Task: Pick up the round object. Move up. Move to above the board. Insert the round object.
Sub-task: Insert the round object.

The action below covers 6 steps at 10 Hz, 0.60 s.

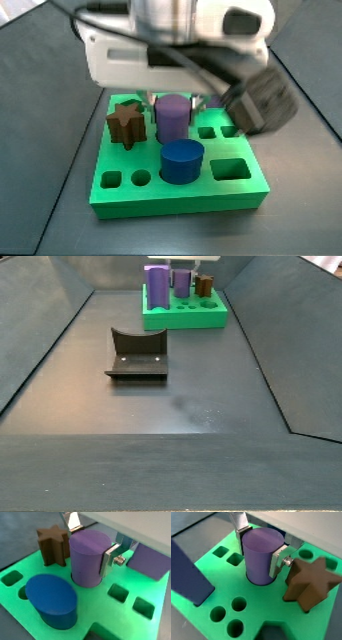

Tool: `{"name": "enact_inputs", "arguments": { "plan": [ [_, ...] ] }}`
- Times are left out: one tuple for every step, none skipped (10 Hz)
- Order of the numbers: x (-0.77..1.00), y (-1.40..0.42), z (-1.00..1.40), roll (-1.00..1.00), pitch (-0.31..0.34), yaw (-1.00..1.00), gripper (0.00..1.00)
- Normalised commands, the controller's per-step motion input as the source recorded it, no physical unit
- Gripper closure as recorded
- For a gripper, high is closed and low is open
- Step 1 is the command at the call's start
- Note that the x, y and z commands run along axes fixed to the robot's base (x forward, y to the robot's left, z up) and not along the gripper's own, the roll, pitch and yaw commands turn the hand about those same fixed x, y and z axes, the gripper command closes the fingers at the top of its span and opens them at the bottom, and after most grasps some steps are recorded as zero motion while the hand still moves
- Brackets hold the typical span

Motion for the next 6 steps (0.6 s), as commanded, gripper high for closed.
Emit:
{"name": "enact_inputs", "arguments": {
  "plan": [
    [0.02, 0.0, -0.75, 0.12, -0.001, -1.0, 1.0],
    [-0.05, 0.01, -0.75, 0.05, -0.03, -0.97, 1.0],
    [0.0, 0.0, -0.24, -0.01, -0.04, -0.35, 1.0],
    [0.0, 0.0, 0.0, 0.0, -0.007, 0.0, 1.0],
    [0.0, 0.0, 0.0, -0.01, -0.02, 0.0, 1.0],
    [0.0, 0.0, -0.1, 0.0, -0.036, 0.0, 1.0]
  ]
}}
